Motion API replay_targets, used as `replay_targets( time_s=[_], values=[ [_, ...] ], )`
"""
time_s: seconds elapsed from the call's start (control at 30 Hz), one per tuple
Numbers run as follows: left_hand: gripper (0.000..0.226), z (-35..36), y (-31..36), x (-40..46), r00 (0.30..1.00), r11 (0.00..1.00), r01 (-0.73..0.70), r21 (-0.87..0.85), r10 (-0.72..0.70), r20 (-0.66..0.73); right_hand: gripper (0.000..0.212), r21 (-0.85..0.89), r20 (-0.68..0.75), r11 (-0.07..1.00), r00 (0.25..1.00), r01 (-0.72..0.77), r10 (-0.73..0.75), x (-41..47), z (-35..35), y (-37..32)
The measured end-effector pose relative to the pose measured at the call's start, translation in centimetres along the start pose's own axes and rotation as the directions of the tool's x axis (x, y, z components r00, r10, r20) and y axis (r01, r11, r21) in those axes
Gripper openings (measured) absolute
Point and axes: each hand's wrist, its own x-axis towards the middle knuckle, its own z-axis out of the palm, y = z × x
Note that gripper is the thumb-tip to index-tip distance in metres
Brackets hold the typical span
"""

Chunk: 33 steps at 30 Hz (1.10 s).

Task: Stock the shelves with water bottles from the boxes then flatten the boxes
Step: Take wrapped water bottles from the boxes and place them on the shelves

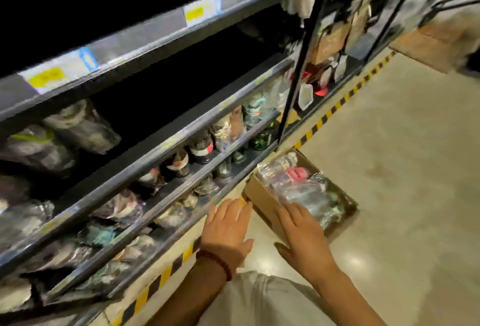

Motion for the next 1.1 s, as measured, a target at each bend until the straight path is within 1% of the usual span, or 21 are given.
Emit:
replay_targets(
  time_s=[0.07,0.13,0.23,0.33,0.37,0.43,0.53,0.63,0.73,0.83,0.9,1.03,1.1],
  values=[
    [0.075,0.5,2.9,1.8,0.999,0.999,-0.034,0.011,0.034,-0.002,0.079,0.028,0.012,0.996,0.997,-0.079,0.079,-1.3,0.1,3.1],
    [0.081,0.5,5.3,3.6,0.988,0.995,-0.103,0.004,0.102,0.113,0.077,0.061,-0.001,0.983,0.985,-0.173,0.173,-2.5,0.2,5.8],
    [0.075,2.1,7.3,6.0,0.975,0.975,-0.223,-0.003,0.223,0.015,0.082,0.091,-0.008,0.956,0.959,-0.28,0.282,-3.4,0.3,8.3],
    [0.074,2.4,8.2,7.8,0.955,0.956,-0.293,0.001,0.293,0.033,0.082,0.137,0.0,0.934,0.943,-0.33,0.333,-3.1,0.5,9.9],
    [0.077,2.8,8.1,8.6,0.951,0.953,-0.304,0.007,0.303,0.063,0.081,0.156,0.005,0.925,0.937,-0.346,0.349,-2.8,0.6,10.3],
    [0.082,2.9,7.9,10.3,0.949,0.959,-0.283,0.029,0.276,0.154,0.079,0.184,0.028,0.906,0.924,-0.381,0.382,-1.8,1.2,11.0],
    [0.08,3.0,7.1,14.4,0.939,0.949,-0.313,0.041,0.302,0.167,0.077,0.201,0.062,0.876,0.898,-0.439,0.436,0.6,1.9,12.2],
    [0.076,2.3,6.4,19.6,0.938,0.951,-0.308,0.03,0.299,0.175,0.076,0.209,0.08,0.834,0.859,-0.51,0.505,3.7,2.3,13.3],
    [0.074,1.4,6.3,25.2,0.928,0.947,-0.321,0.028,0.308,0.212,0.077,0.218,0.117,0.776,0.805,-0.592,0.582,7.1,2.8,14.9],
    [0.07,2.7,6.0,31.2,0.895,0.936,-0.35,-0.019,0.341,0.289,0.068,0.269,0.161,0.689,0.737,-0.673,0.657,10.5,4.6,17.4],
    [0.068,4.1,6.0,35.0,0.884,0.937,-0.349,-0.033,0.34,0.321,0.062,0.321,0.196,0.611,0.682,-0.723,0.704,12.7,6.3,19.3],
    [0.072,8.1,6.4,40.8,0.847,0.943,-0.329,-0.037,0.313,0.431,0.066,0.38,0.325,0.414,0.538,-0.827,0.778,16.1,10.8,23.2],
    [0.069,11.0,6.6,42.9,0.823,0.951,-0.308,-0.028,0.282,0.493,0.066,0.396,0.388,0.337,0.488,-0.854,0.782,16.9,13.8,25.1]
  ],
)
